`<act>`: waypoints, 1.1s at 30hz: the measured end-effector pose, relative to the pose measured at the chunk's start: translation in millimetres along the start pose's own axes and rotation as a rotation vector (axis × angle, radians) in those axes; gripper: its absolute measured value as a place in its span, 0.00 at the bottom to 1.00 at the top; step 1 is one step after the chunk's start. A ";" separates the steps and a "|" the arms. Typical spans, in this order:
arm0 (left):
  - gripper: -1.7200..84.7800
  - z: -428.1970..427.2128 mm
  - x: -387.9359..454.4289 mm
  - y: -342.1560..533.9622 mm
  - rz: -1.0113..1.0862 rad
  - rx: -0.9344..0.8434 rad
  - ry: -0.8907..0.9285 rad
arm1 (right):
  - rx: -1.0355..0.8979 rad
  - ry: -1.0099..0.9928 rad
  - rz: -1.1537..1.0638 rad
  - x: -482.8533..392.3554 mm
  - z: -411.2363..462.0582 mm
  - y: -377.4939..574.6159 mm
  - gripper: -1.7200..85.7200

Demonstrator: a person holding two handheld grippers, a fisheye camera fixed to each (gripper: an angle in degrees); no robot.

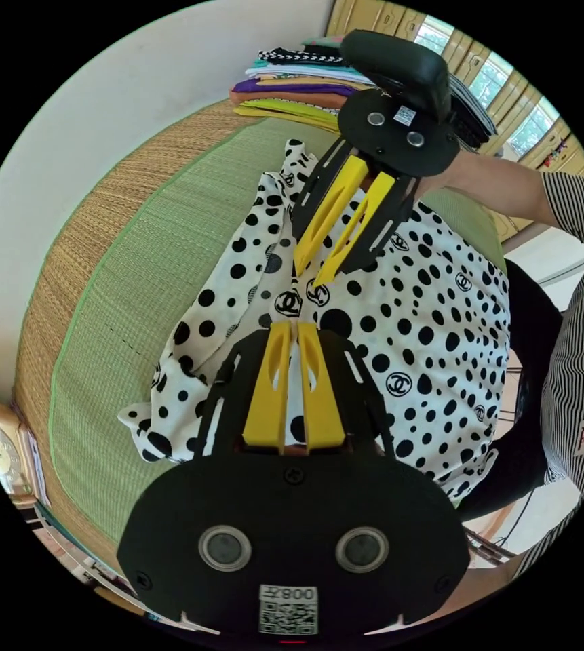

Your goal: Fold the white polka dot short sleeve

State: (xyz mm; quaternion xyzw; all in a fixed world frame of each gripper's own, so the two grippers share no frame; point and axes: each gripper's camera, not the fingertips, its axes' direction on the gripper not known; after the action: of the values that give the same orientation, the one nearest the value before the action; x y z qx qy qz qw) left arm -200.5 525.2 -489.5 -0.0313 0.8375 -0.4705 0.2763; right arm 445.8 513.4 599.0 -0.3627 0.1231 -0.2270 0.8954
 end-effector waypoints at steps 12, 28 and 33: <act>0.07 4.0 -22.1 -69.0 0.123 -0.048 0.028 | -0.158 -0.310 -0.048 52.9 -17.0 -42.9 0.03; 0.11 4.5 -122.6 -88.0 -0.062 0.119 0.401 | -0.015 -0.203 0.041 72.8 -53.1 -16.9 0.10; 0.10 16.1 -108.7 -108.8 0.026 0.026 0.346 | -0.140 -0.045 -0.084 40.4 -30.4 -30.6 0.10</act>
State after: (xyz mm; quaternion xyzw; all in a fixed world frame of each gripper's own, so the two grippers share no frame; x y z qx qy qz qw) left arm -123.2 486.3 -361.3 0.0645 0.8668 -0.4758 0.1347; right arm 459.4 455.9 596.9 -0.4342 0.1031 -0.2468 0.8602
